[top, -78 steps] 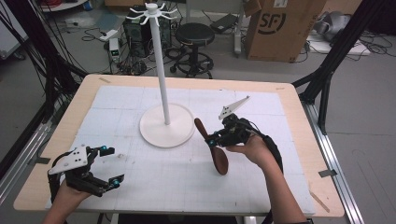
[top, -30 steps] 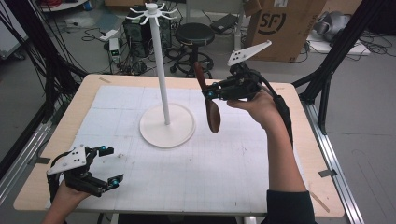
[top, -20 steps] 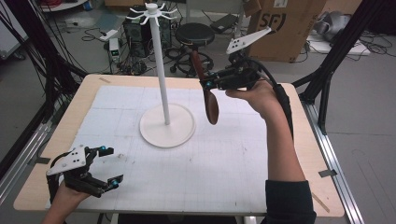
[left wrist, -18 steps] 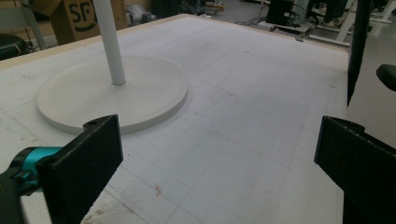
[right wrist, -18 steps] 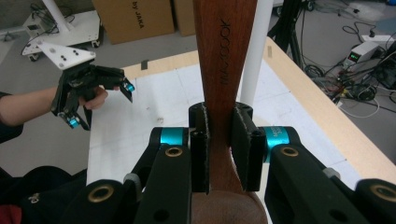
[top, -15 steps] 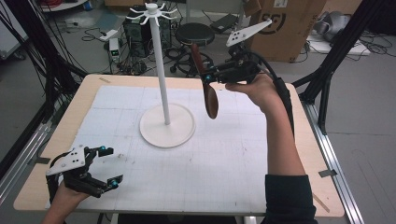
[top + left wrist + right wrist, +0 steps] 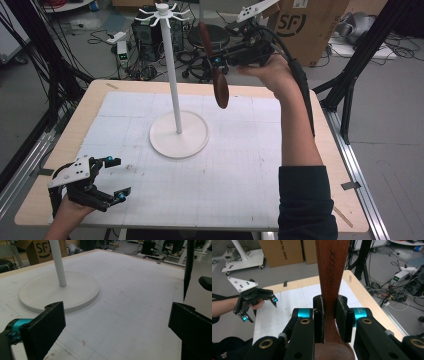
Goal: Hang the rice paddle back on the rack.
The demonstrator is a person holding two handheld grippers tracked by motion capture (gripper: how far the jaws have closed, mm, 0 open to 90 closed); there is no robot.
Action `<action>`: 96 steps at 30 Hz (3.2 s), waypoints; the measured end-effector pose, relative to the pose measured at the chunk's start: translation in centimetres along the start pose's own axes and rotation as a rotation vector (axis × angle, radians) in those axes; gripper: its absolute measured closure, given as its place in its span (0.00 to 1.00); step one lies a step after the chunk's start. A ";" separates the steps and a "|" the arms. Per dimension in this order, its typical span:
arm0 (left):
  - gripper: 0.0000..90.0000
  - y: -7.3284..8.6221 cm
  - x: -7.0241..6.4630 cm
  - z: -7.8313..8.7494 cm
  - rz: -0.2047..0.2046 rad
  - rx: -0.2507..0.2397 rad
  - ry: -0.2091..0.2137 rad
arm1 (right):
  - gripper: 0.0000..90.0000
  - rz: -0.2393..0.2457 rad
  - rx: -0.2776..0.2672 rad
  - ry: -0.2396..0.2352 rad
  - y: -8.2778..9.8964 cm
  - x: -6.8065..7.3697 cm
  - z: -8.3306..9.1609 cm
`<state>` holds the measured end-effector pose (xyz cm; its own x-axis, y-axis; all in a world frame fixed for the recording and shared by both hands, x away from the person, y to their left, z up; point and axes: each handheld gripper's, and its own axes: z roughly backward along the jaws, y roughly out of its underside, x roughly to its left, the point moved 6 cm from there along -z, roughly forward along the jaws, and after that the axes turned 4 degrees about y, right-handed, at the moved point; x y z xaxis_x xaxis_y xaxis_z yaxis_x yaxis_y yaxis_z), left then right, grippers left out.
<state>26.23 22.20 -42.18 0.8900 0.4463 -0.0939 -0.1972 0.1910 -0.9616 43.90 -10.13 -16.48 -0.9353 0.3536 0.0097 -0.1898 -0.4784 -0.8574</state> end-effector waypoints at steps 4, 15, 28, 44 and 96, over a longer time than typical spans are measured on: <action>0.02 0.0 0.1 0.1 0.000 0.002 0.000 | 0.87 0.009 -0.008 -0.011 -1.1 -0.2 0.0; 0.02 -0.1 0.0 0.2 0.006 -0.014 -0.001 | 0.87 0.012 0.021 0.014 -2.5 -0.8 -0.2; 0.02 -0.1 0.1 0.3 0.003 -0.013 -0.002 | 0.87 0.004 0.047 0.015 -2.7 -1.4 -1.3; 0.02 -0.1 0.1 0.3 0.003 -0.013 -0.005 | 0.87 -0.004 0.062 0.017 -2.7 -1.6 -2.0; 0.02 -0.1 0.1 0.7 0.003 -0.015 -0.008 | 0.53 -0.040 0.077 -0.044 -1.8 -0.6 -4.0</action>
<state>26.02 22.84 -41.89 0.8860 0.4538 -0.0952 -0.1940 0.1764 -0.9650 45.99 -6.26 -17.05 -0.9384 0.3387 0.0676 -0.2483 -0.5256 -0.8137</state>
